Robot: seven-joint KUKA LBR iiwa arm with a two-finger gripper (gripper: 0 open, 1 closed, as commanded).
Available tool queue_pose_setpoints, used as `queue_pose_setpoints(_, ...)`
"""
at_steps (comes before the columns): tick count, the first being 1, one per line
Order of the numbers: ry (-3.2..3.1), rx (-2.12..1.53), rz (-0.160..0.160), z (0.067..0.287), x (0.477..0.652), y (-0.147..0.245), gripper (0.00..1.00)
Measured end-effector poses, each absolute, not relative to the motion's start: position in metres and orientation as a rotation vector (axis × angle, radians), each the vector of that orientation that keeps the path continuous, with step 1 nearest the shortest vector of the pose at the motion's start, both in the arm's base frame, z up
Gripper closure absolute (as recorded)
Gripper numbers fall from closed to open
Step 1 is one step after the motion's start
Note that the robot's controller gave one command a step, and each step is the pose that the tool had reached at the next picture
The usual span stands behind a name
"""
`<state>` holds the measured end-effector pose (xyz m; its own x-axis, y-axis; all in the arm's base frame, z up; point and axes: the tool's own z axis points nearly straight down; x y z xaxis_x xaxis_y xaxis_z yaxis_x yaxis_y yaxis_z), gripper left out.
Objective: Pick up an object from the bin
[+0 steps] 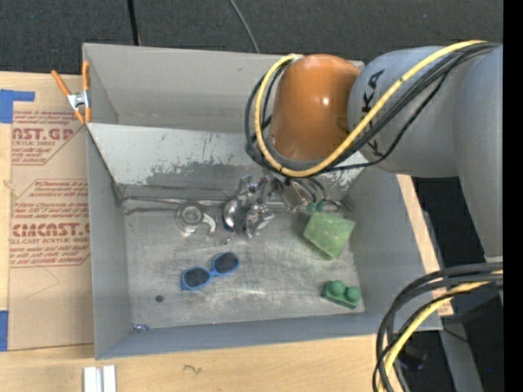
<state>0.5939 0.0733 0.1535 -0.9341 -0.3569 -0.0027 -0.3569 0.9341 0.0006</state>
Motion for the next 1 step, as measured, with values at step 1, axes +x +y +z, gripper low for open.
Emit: queue_pose_setpoints(1, 3.093, -0.508, 0.001, 0.2078, 0.5924, 0.0718, 1.0)
